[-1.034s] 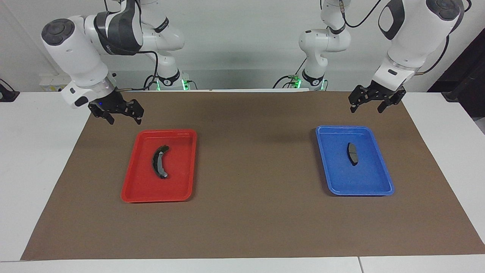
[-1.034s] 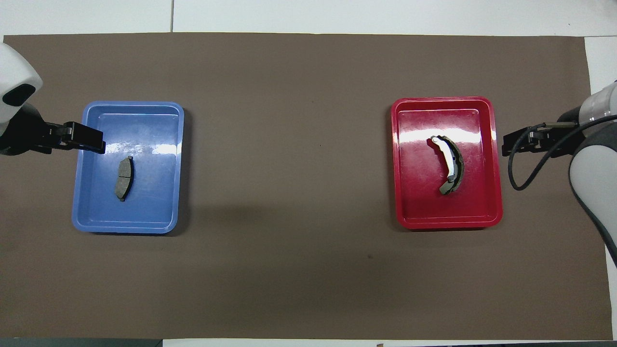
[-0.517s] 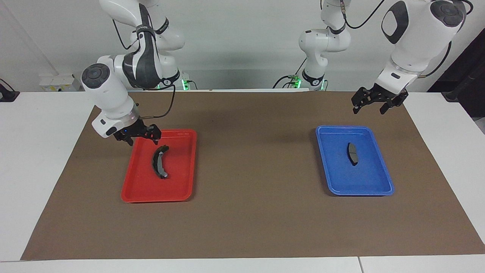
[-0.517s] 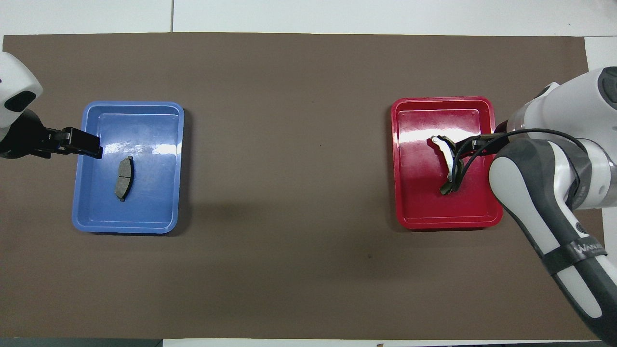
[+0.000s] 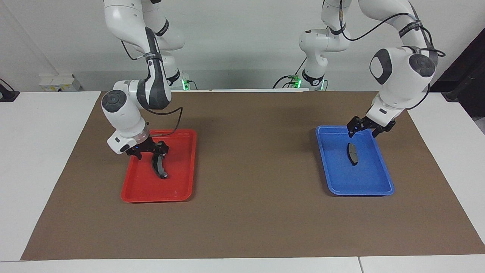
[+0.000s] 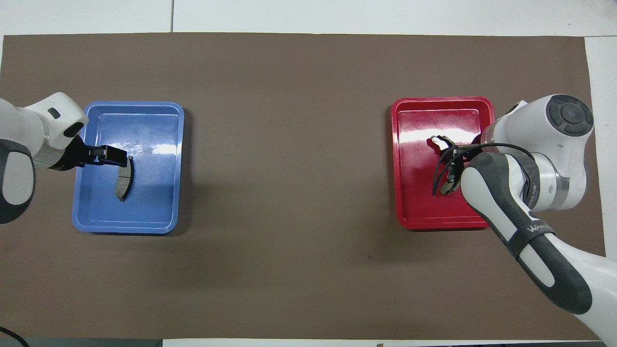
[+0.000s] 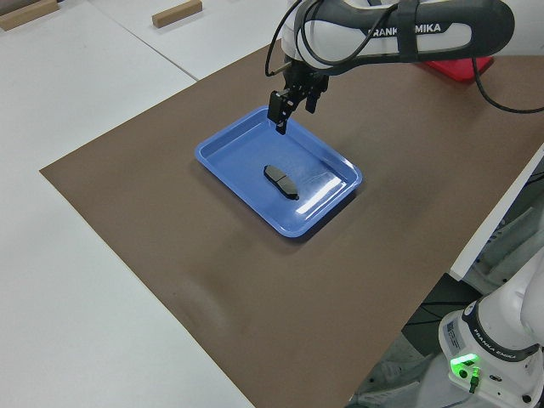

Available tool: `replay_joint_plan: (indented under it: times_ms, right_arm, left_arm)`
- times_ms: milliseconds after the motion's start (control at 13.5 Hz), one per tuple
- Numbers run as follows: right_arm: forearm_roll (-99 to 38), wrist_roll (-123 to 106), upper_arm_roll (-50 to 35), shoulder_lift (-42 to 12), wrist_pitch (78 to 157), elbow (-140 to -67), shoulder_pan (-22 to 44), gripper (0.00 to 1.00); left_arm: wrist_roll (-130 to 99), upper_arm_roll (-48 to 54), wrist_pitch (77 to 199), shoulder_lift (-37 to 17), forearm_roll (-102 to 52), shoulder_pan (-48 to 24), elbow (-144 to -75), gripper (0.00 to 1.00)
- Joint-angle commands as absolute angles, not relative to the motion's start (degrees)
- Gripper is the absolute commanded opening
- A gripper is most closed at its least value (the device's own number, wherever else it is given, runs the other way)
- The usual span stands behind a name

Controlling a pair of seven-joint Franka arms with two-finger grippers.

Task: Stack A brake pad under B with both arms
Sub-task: 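Reach the right gripper to the curved shoe while the left gripper reaches the pad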

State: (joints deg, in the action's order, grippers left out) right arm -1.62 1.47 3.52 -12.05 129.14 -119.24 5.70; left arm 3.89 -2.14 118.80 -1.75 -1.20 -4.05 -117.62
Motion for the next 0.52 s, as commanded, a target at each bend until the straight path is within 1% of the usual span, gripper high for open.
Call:
replay_joint_plan:
  times_ms: [0,222,443]
  right_arm:
    - [-2.55,-0.79,3.34,-12.74,129.81,-119.44,5.45,0.96]
    - [-2.55,-4.64,3.34,-13.27,129.73,-119.44,5.63,0.92]
    - [-2.55,-6.15,3.34,-13.89,129.73,-119.62,5.71,0.82]
  left_arm:
    - [7.02,-2.63,127.50,-2.72,-1.67,-3.52,-123.12,1.00]
    - [9.49,-3.34,130.95,-6.67,-1.67,-3.08,-123.57,1.00]
    - [9.67,-3.78,132.45,-8.52,-1.67,-2.90,-124.80,0.99]
